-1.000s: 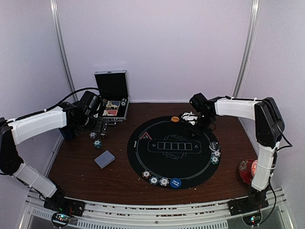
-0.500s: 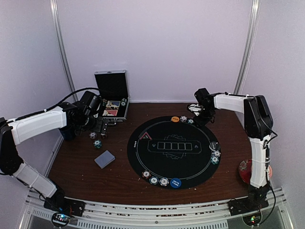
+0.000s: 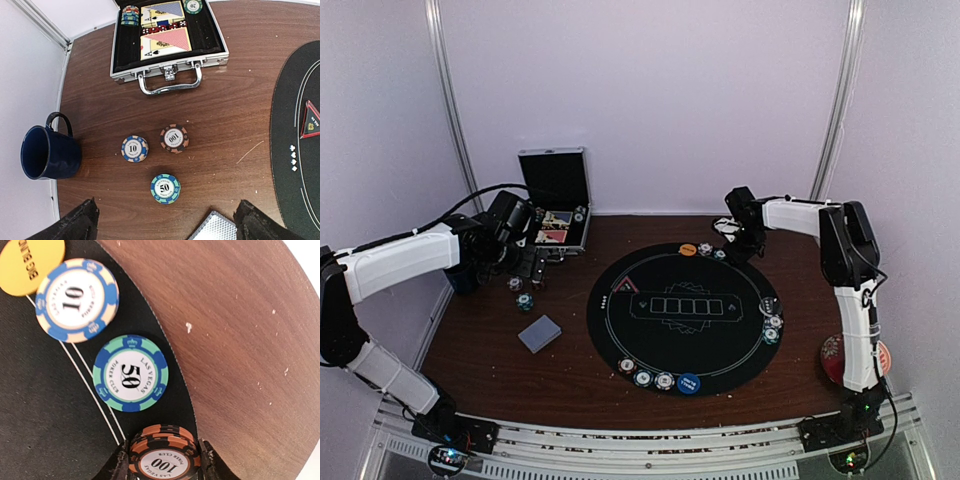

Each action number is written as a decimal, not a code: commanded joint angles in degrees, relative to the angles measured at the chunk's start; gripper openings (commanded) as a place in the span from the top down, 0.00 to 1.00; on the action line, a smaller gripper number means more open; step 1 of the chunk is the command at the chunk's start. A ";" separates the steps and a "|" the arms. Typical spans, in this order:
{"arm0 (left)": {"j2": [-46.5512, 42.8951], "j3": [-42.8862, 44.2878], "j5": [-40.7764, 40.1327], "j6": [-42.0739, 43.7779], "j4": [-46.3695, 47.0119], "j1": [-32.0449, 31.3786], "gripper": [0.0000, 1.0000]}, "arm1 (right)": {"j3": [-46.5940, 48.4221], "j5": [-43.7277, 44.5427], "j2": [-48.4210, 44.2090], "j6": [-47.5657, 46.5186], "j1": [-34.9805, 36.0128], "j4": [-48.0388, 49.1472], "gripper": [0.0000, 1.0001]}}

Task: Distribute texas hold em gaming equipment
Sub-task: Place the poker chips pile in the big blind area, then pick up the pile of poker chips from the pile of poker chips, then place the poker chips pile on the poker table mat, then pick up the pile of poker chips from the poker table mat.

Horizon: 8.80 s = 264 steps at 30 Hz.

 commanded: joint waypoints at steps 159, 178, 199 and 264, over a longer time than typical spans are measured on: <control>22.69 15.02 13.37 3.73 0.22 2.00 0.75 | -23.24 2.46 -30.65 -0.24 12.71 8.28 0.00; 37.25 36.87 12.65 0.29 -1.91 -35.84 0.76 | -23.76 0.88 -33.79 1.57 -2.91 10.15 0.00; 55.63 50.73 15.05 -0.86 -4.12 -39.31 0.36 | -23.98 -1.69 -34.79 1.11 -3.73 9.96 0.00; -0.21 -0.60 -9.98 2.40 7.61 -6.08 0.02 | -36.93 -13.79 -23.54 -13.34 30.11 -2.08 0.17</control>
